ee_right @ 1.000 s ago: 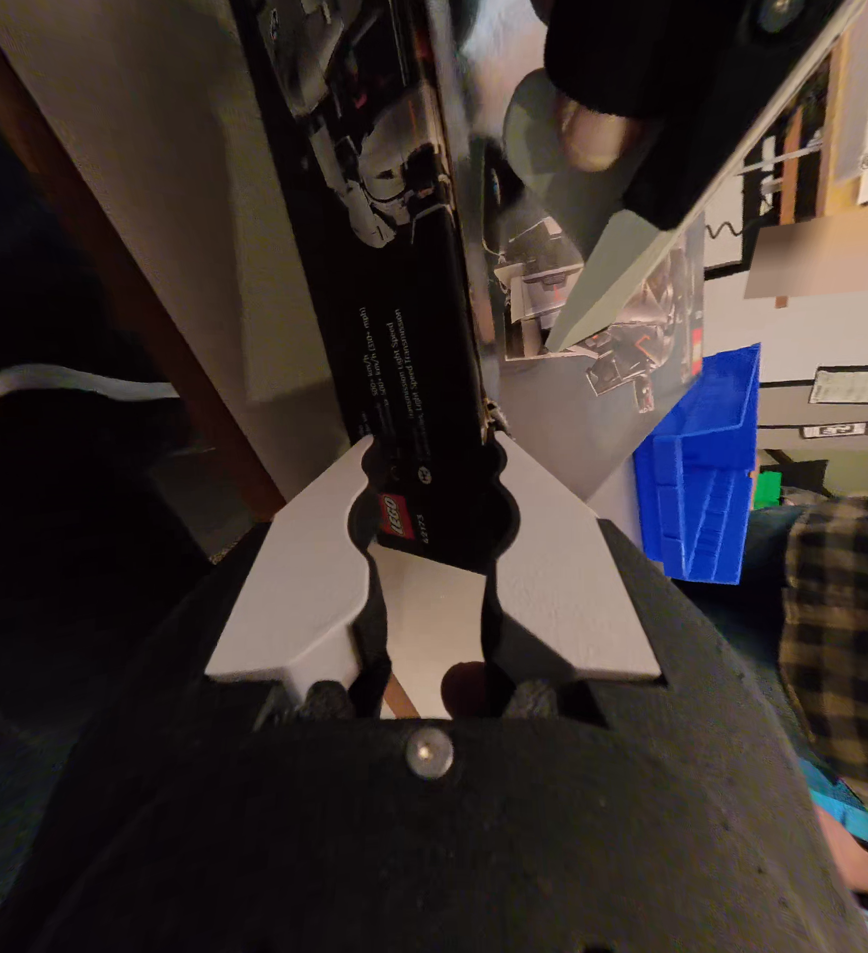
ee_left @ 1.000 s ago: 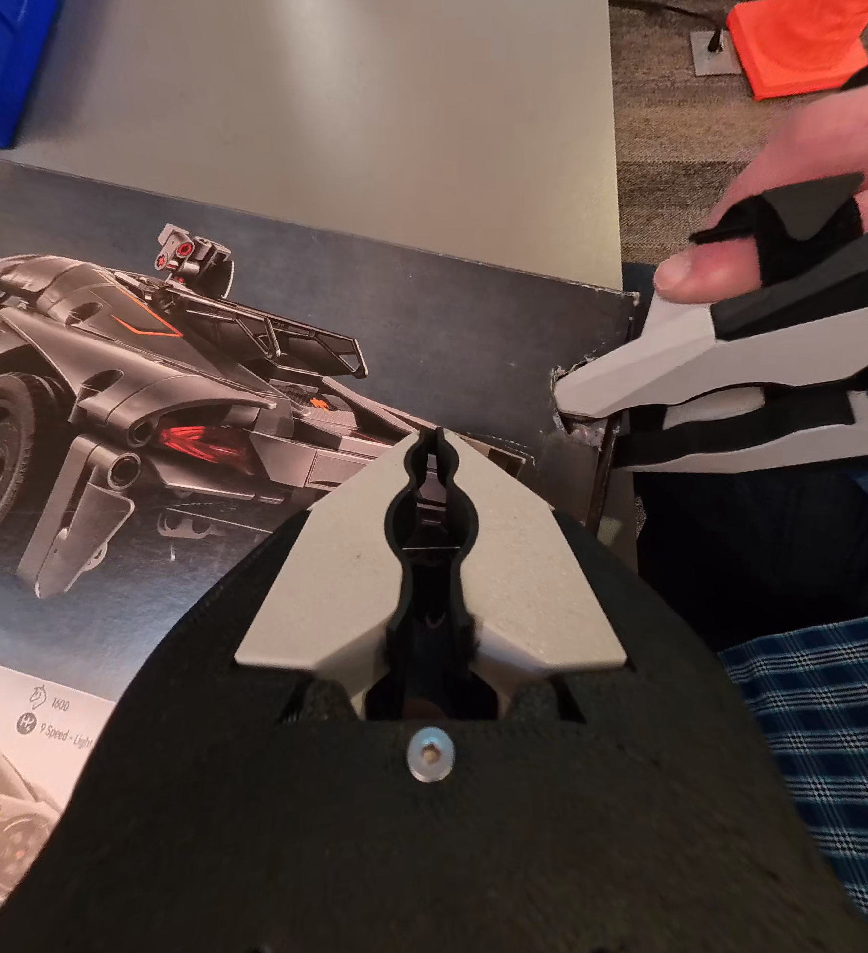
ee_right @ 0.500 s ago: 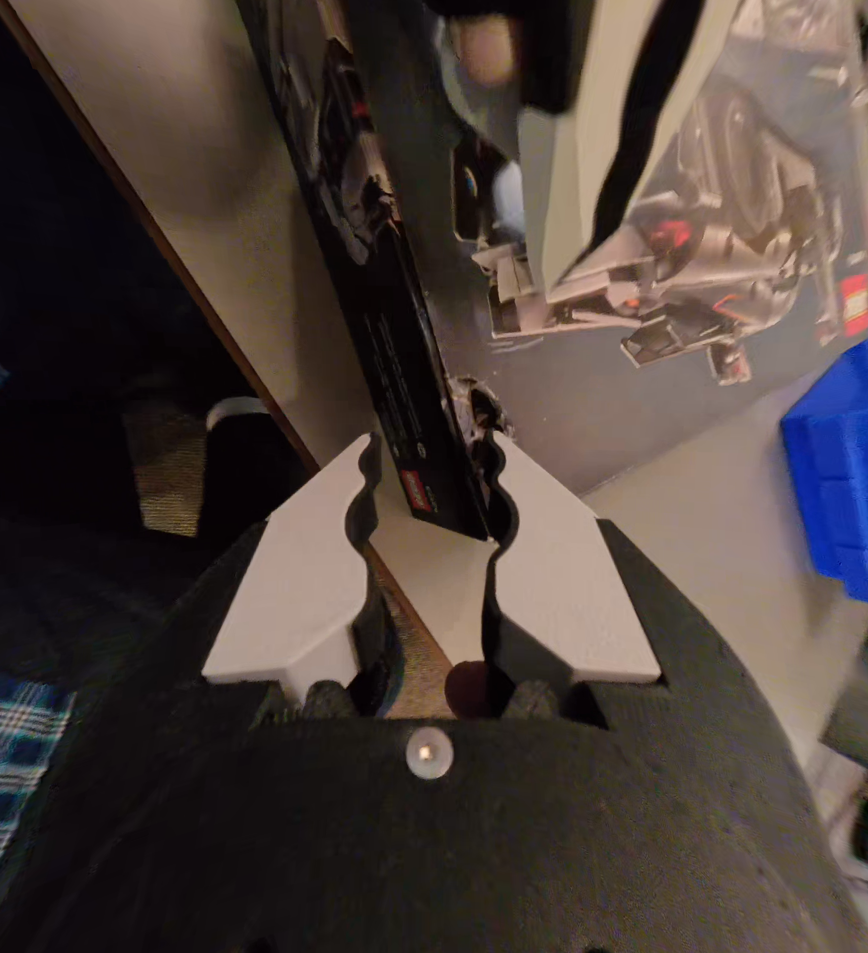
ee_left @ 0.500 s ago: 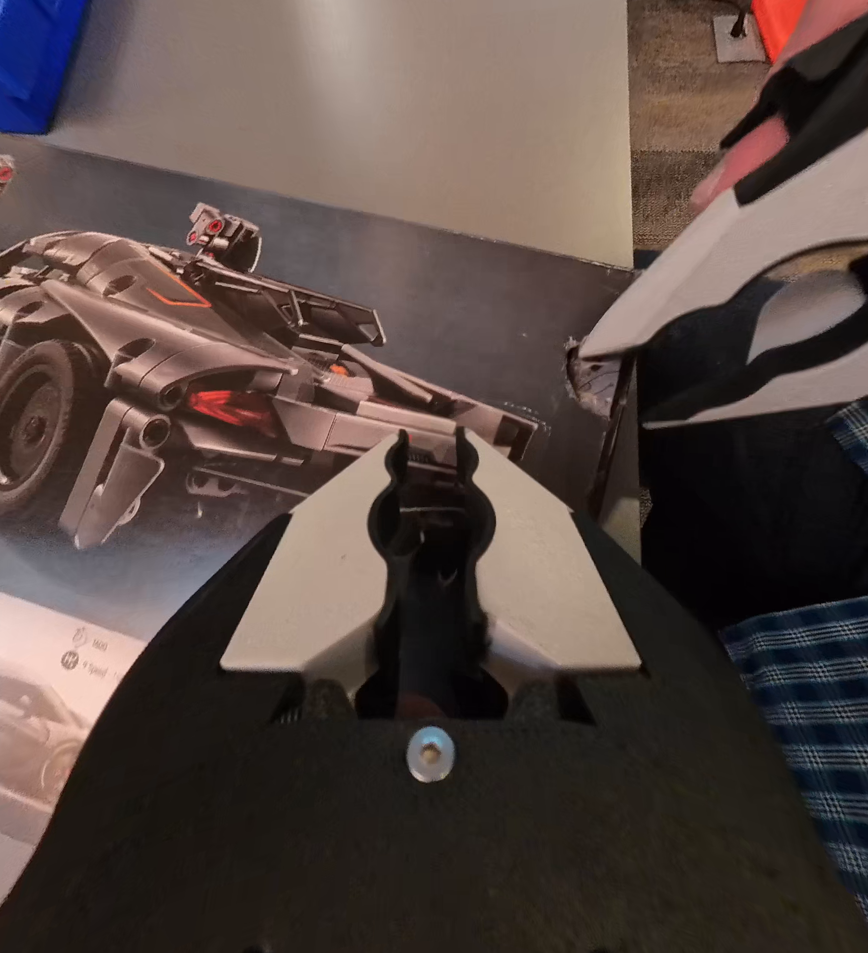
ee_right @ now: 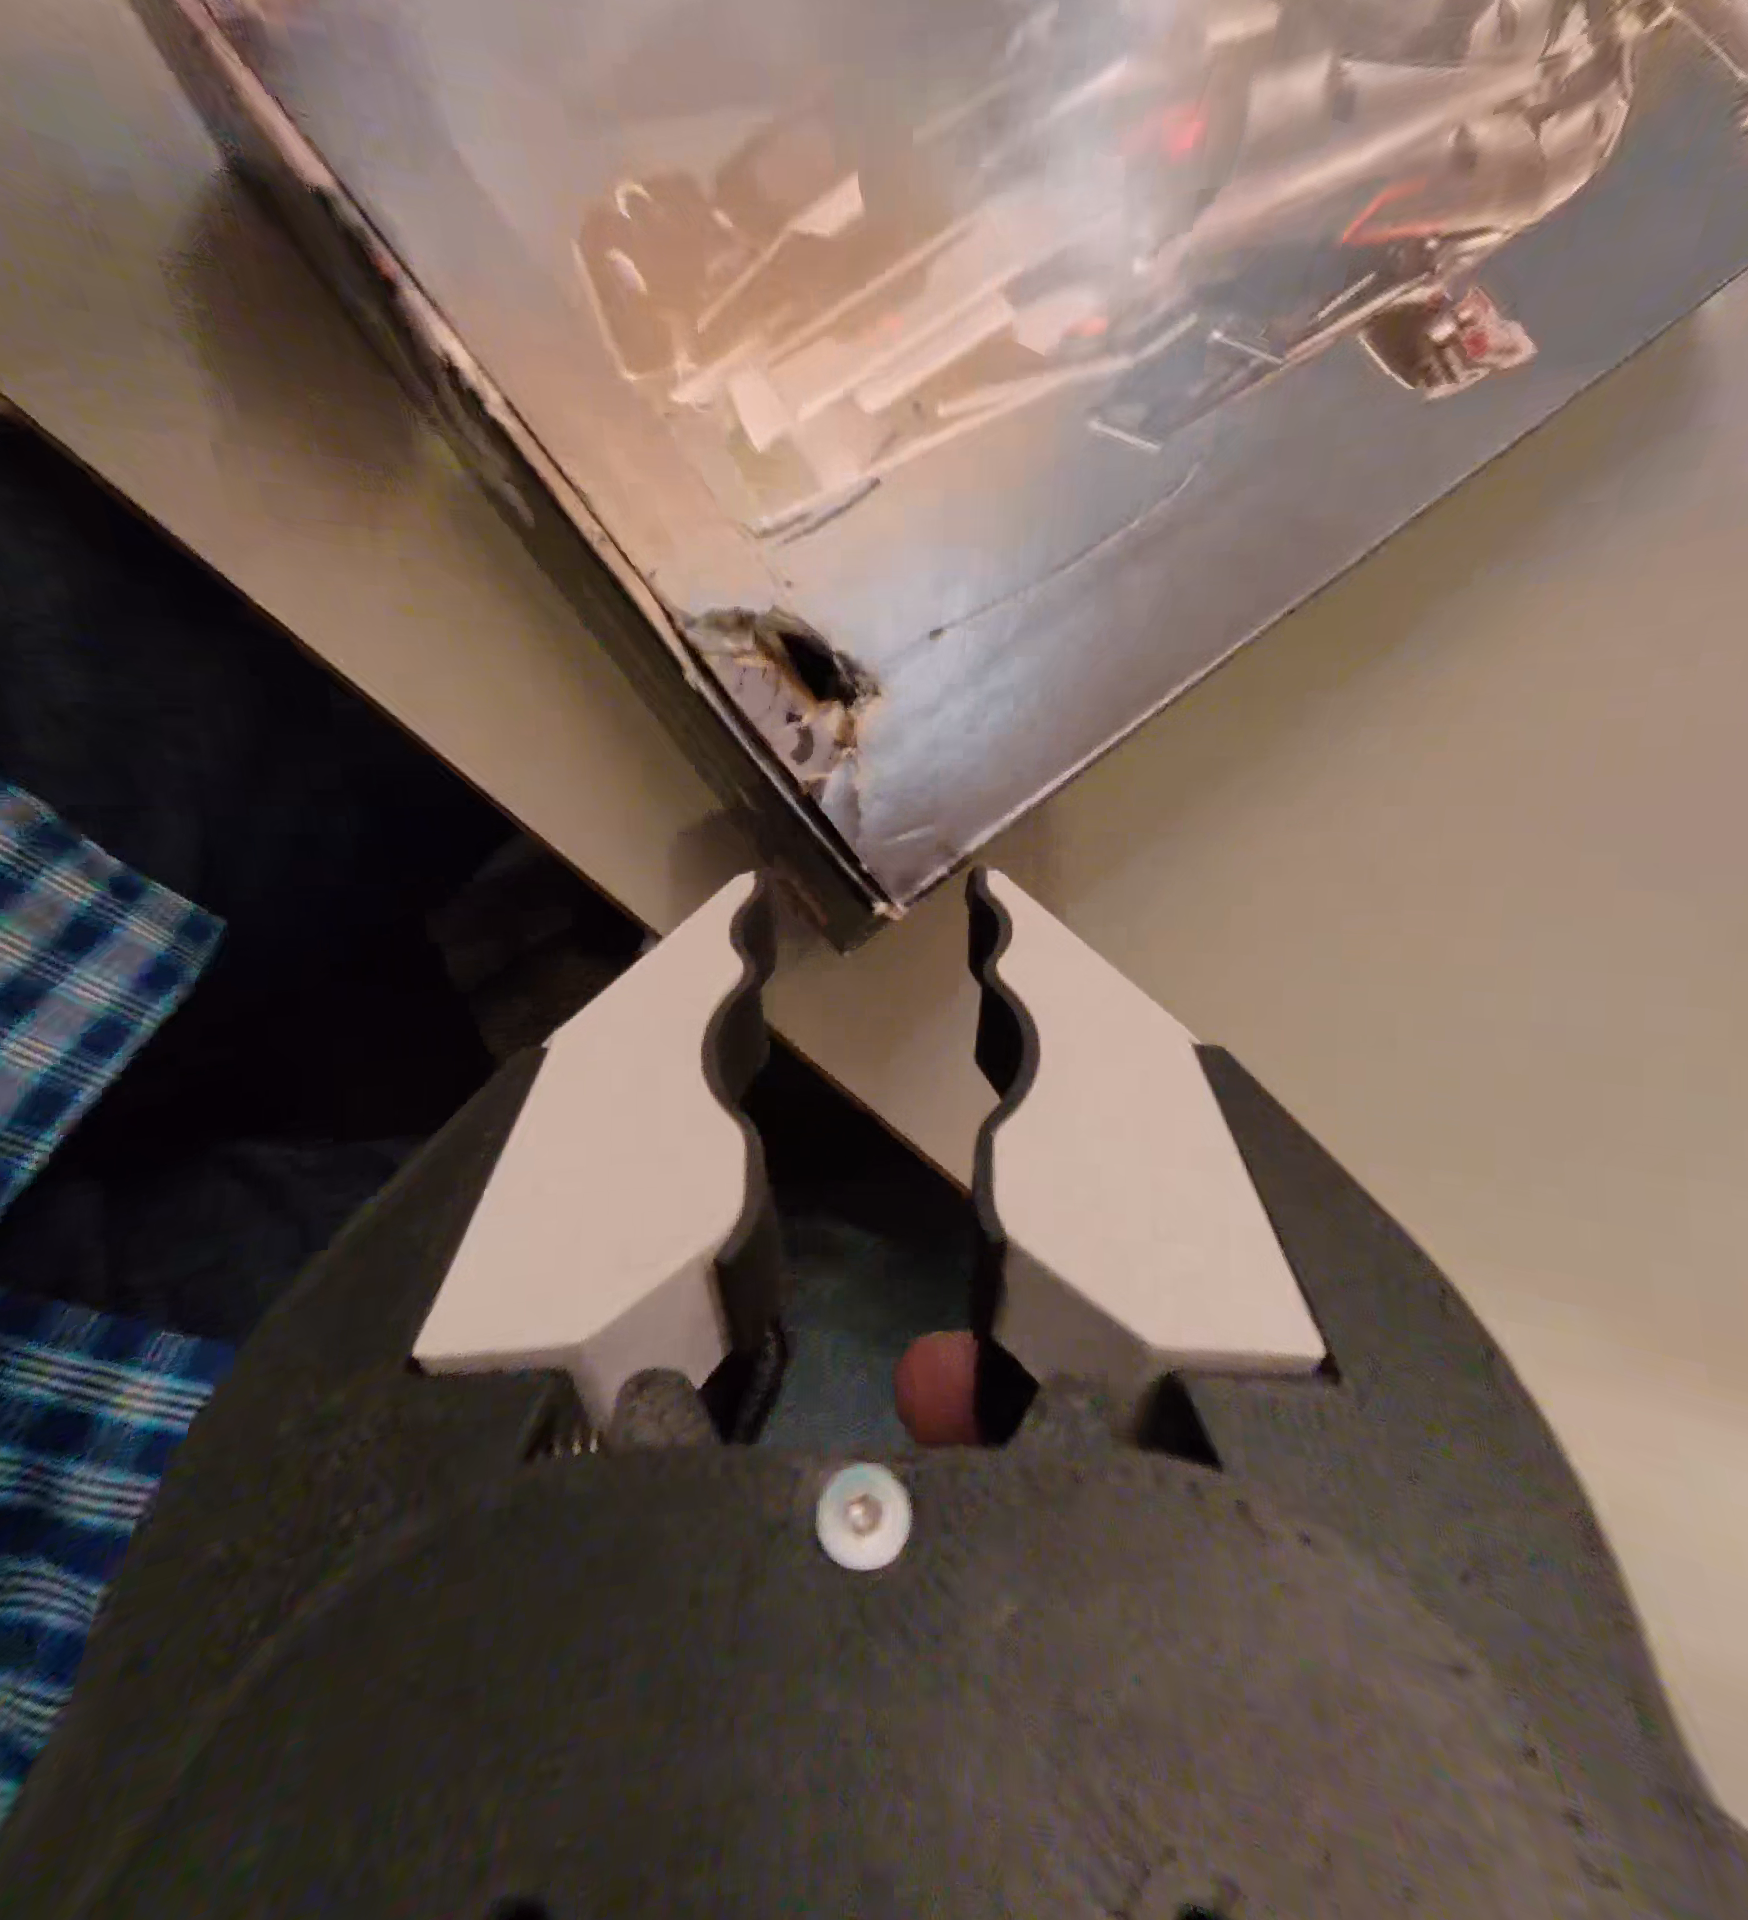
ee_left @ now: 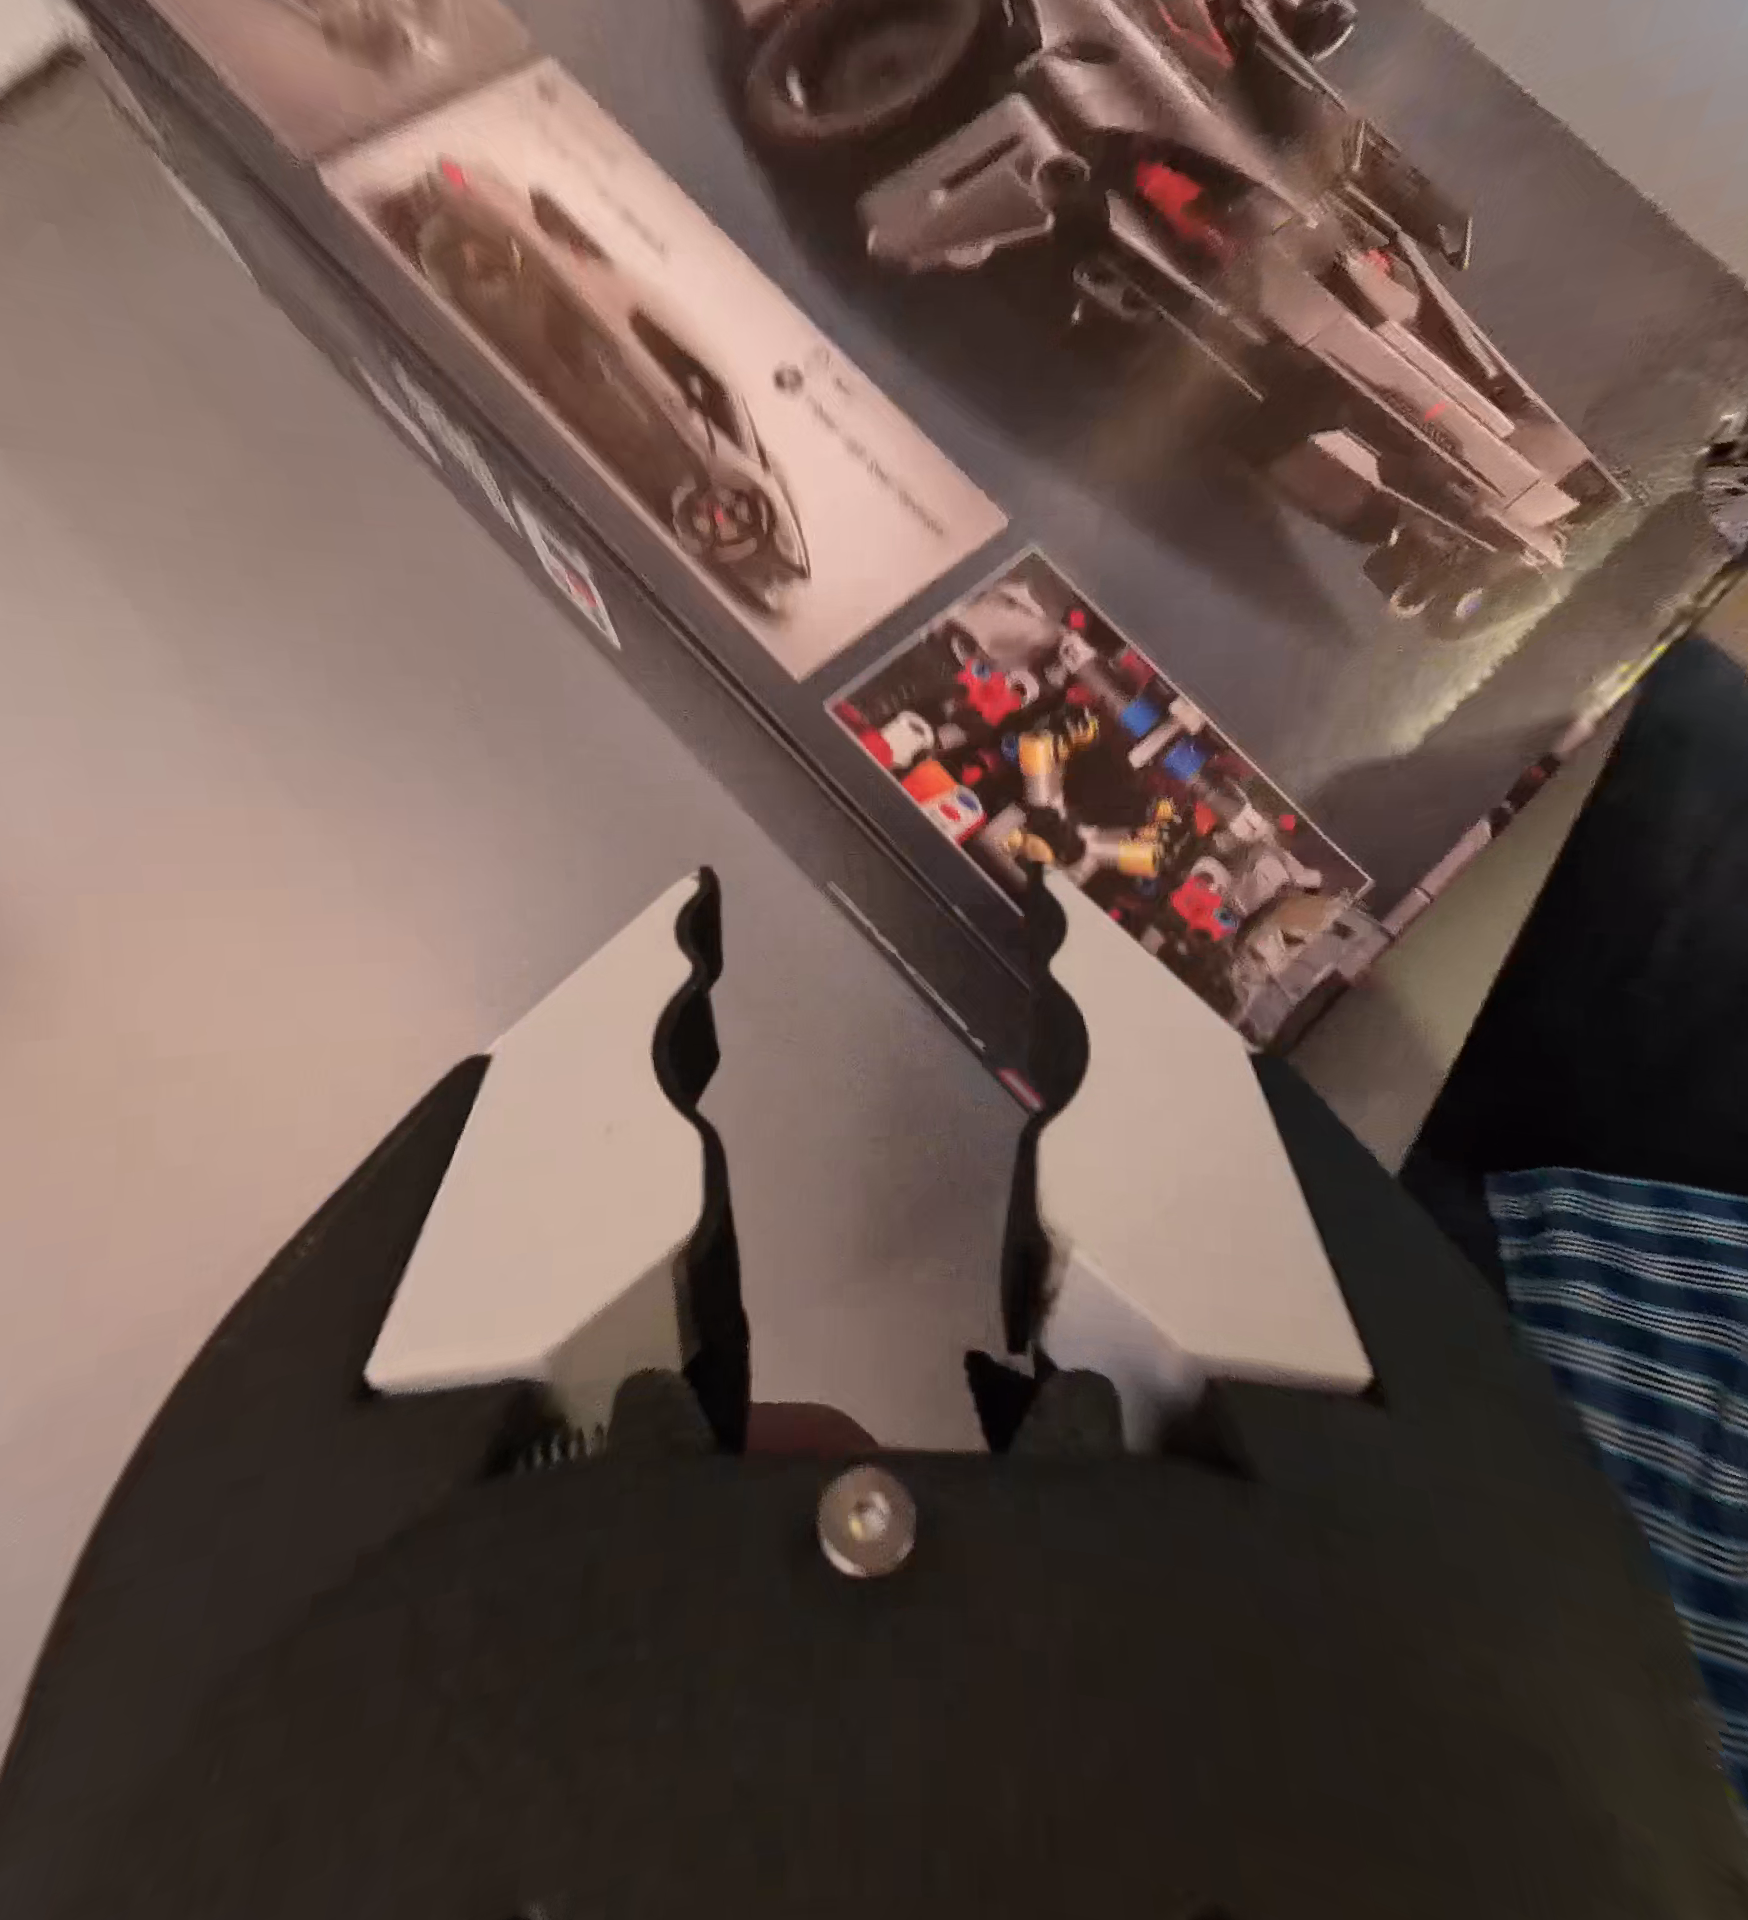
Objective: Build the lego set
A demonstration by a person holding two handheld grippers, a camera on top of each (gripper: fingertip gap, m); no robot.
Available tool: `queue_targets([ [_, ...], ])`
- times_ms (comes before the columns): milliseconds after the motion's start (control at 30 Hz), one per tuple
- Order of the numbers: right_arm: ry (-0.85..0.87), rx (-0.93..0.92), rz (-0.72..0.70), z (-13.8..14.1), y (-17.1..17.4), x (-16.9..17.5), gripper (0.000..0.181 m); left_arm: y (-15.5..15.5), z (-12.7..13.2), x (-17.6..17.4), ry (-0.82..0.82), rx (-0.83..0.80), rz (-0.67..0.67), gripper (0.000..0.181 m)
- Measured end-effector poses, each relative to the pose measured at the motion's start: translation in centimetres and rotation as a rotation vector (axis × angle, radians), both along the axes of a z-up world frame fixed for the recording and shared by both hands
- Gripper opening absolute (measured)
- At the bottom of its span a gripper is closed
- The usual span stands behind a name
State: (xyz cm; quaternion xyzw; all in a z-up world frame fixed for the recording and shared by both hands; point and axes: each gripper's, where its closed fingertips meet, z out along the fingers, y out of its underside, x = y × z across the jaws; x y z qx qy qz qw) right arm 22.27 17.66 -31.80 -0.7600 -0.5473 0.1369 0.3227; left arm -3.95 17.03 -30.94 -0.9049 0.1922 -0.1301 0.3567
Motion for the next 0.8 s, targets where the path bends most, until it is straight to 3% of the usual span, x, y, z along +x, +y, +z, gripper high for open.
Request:
queue_targets([
  [133,0.042,-0.033,0.005,-0.5,0.7,-0.4,0.033,-1.4,-0.4,2.6,-0.171,-0.023,-0.013,0.041],
  [467,0.041,-0.053,0.077,-0.6,4.4,1.2,0.036,-3.1,-0.5,5.7,-0.180,-0.013,0.015,0.042],
  [800,0.063,-0.050,0.245,-0.7,9.0,0.3,0.043,-5.5,-0.4,9.0,-0.156,-0.011,0.063,0.046],
])
